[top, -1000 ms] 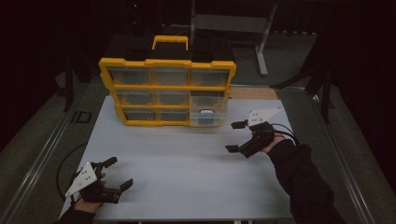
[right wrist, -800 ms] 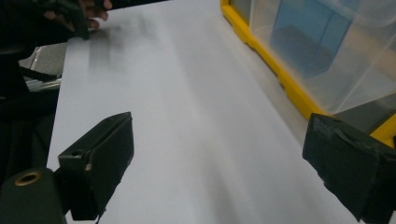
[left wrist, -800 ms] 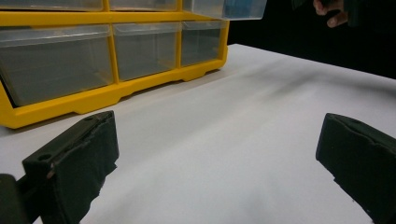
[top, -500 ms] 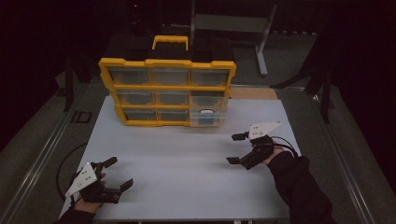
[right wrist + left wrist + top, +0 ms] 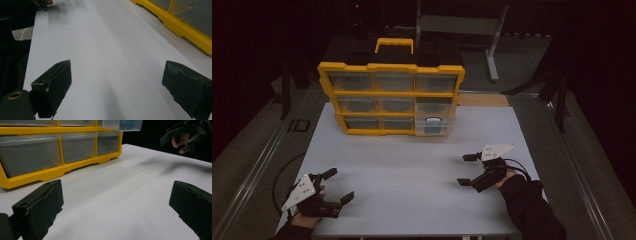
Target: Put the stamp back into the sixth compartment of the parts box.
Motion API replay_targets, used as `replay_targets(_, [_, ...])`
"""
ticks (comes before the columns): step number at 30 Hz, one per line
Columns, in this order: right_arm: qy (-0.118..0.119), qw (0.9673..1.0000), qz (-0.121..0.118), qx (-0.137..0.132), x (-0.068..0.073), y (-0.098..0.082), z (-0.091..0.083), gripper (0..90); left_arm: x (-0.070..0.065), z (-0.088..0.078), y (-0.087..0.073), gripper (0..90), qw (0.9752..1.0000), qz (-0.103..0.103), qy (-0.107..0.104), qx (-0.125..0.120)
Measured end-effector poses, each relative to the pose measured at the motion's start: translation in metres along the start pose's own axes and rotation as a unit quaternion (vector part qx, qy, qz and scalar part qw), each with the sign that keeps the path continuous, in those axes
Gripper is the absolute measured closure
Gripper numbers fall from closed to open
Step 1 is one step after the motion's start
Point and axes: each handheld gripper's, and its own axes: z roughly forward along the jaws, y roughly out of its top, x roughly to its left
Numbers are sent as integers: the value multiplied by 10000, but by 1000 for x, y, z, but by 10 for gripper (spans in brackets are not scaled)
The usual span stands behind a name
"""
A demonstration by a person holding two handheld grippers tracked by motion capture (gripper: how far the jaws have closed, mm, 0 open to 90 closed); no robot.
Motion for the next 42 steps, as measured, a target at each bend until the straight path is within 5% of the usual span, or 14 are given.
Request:
replay_targets(13, [-197,9982,496,-288,9,-30,-1,92,0,0,0,2,10000,-13,-2,-6])
replay_targets(20, [-293,9975,566,-313,13,-42,-3,92,0,0,0,2,10000,-19,-3,-6])
replay_targets(25, [-566,9952,622,-497,17,-47,-7,92,0,0,0,2,10000,-17,-9,-10])
replay_targets(42, [-542,9934,748,-680,10,-59,-11,92,0,1,-1,2,10000,36,-28,24])
